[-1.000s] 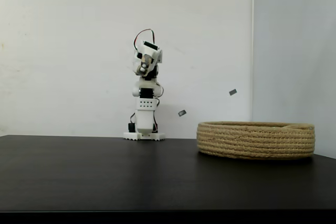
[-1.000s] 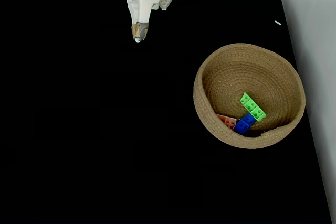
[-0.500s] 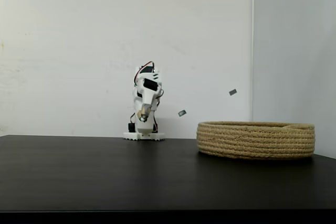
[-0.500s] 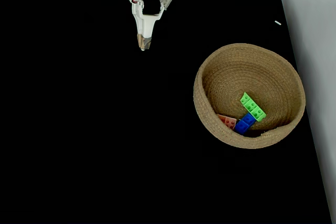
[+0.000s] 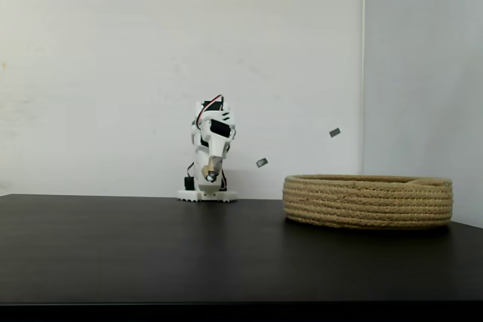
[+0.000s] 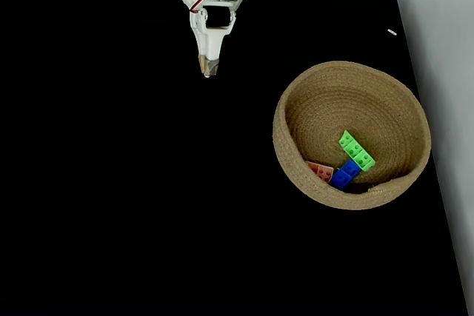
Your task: Place the lego blocks in the tray
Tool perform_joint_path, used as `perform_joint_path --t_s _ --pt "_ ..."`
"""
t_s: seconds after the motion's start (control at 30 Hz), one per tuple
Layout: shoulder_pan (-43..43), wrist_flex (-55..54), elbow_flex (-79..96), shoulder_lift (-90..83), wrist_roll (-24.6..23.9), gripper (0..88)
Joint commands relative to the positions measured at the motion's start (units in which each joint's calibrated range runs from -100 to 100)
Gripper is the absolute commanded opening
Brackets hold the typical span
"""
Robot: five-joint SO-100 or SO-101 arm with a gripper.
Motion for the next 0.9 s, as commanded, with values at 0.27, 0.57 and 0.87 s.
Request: perform_joint_path --t_s 0.27,0.57,0.87 --pt "-0.41 -0.83 0.71 -0.41 0.34 0.1" --pt "-0.58 -1.0 0.71 -0.41 -2.39 0.1" --pt "1.49 -1.5 0.71 -0.41 -3.27 0.1"
